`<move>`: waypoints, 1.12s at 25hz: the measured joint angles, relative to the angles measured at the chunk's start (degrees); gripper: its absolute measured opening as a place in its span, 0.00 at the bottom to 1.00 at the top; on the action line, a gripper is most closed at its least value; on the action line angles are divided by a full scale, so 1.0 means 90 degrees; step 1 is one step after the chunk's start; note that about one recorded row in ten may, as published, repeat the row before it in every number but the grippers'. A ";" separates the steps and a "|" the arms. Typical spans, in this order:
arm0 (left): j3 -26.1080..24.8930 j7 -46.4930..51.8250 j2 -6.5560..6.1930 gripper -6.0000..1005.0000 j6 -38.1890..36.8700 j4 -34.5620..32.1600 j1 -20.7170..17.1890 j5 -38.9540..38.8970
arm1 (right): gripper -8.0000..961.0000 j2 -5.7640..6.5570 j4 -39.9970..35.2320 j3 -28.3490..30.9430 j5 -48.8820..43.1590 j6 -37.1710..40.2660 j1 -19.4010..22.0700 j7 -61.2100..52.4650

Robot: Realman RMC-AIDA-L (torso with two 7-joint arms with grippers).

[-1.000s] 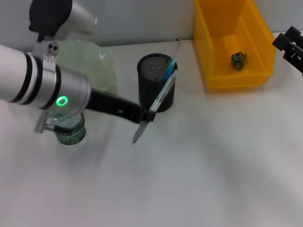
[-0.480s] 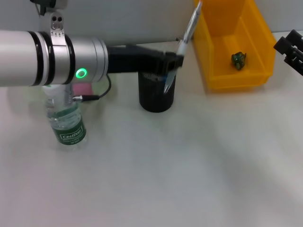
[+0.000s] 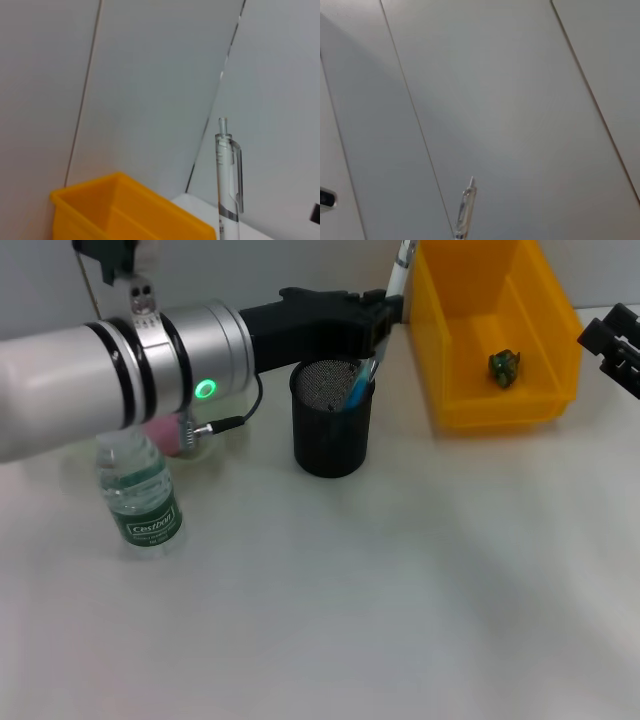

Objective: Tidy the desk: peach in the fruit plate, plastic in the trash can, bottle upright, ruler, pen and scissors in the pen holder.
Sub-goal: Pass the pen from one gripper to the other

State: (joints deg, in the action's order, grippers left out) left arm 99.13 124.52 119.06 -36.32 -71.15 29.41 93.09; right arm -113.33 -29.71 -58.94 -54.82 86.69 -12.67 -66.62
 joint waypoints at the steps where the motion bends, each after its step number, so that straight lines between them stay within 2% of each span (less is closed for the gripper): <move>1: 0.0069 -0.0288 0.0002 0.15 0.0152 0.0139 0.0025 -0.0284 | 0.64 0.0000 0.0000 0.0000 0.0000 0.0000 0.0000 0.0000; 2: 0.0069 -0.0288 0.0002 0.15 0.0152 0.0139 0.0025 -0.0284 | 0.64 0.0002 0.0000 0.0002 -0.0012 -0.0008 -0.0005 0.0000; 3: 0.0178 -0.0658 0.0003 0.15 0.0354 0.0331 0.0053 -0.0650 | 0.64 0.0005 0.0000 0.0004 -0.0017 -0.0012 -0.0008 0.0000; 5: 0.0495 -0.1791 0.0004 0.15 0.0932 0.0698 0.0072 -0.1823 | 0.64 0.0012 0.0000 0.0006 -0.0024 -0.0024 -0.0016 0.0000; 6: 0.0495 -0.1791 0.0004 0.15 0.0932 0.0698 0.0072 -0.1823 | 0.64 0.0012 0.0000 0.0006 -0.0024 -0.0024 -0.0016 0.0000; 9: 0.0735 -0.2980 0.0009 0.16 0.1275 0.1019 0.0087 -0.3025 | 0.64 0.0016 0.0000 0.0006 -0.0031 -0.0025 -0.0017 0.0000; 10: 0.0859 -0.3736 0.0012 0.16 0.1390 0.1253 0.0131 -0.3811 | 0.64 0.0016 0.0000 0.0007 -0.0036 -0.0025 -0.0021 0.0000; 11: 0.0859 -0.3736 0.0012 0.16 0.1390 0.1253 0.0131 -0.3811 | 0.64 0.0016 0.0000 0.0007 -0.0036 -0.0025 -0.0021 0.0000; 13: 0.0962 -0.4616 0.0013 0.16 0.1405 0.1555 0.0199 -0.4797 | 0.64 0.0016 0.0000 0.0006 -0.0064 -0.0029 -0.0029 0.0000; 14: 0.1012 -0.5104 0.0014 0.16 0.1355 0.1696 0.0220 -0.5291 | 0.64 0.0018 0.0000 0.0006 -0.0081 -0.0032 -0.0037 0.0000; 15: 0.1136 -0.6195 0.0014 0.16 0.1155 0.2000 0.0242 -0.6504 | 0.64 0.0024 0.0000 0.0006 -0.0123 -0.0033 -0.0053 0.0000; 16: 0.1136 -0.6195 0.0014 0.16 0.1155 0.2000 0.0242 -0.6504 | 0.64 0.0024 0.0000 0.0006 -0.0123 -0.0033 -0.0053 0.0000; 17: 0.1212 -0.6736 0.0012 0.16 0.0977 0.2152 0.0246 -0.7093 | 0.64 0.0026 0.0000 0.0006 -0.0144 -0.0034 -0.0061 0.0000; 19: 0.1408 -0.7926 0.0014 0.16 0.0436 0.2517 0.0253 -0.8356 | 0.64 0.0026 0.0001 0.0006 -0.0176 -0.0037 -0.0079 0.0000; 20: 0.1676 -0.8919 0.0015 0.16 -0.0099 0.2881 0.0258 -0.9421 | 0.64 0.0026 0.0006 0.0006 -0.0192 -0.0042 -0.0105 0.0000; 21: 0.1676 -0.8919 0.0015 0.16 -0.0099 0.2881 0.0258 -0.9421 | 0.64 0.0026 0.0006 0.0006 -0.0192 -0.0042 -0.0105 0.0000; 23: 0.2010 -0.9810 0.0013 0.16 -0.0474 0.3171 0.0273 -1.0339 | 0.64 0.0026 0.0022 0.0006 -0.0197 -0.0044 -0.0140 0.0000; 25: 0.2220 -1.0444 0.0014 0.16 -0.0595 0.3357 0.0294 -1.0816 | 0.64 0.0030 0.0131 0.0005 -0.0199 -0.0045 -0.0254 -0.0001; 28: 0.2327 -1.0739 0.0014 0.16 -0.0621 0.3524 0.0303 -1.1086 | 0.64 0.0037 0.0253 -0.0008 -0.0199 -0.0045 -0.0381 -0.0002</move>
State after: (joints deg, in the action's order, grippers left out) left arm 120.07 27.87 119.18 -41.91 -39.43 32.13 -6.69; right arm -112.99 -27.43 -59.01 -56.61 86.29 -16.10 -66.64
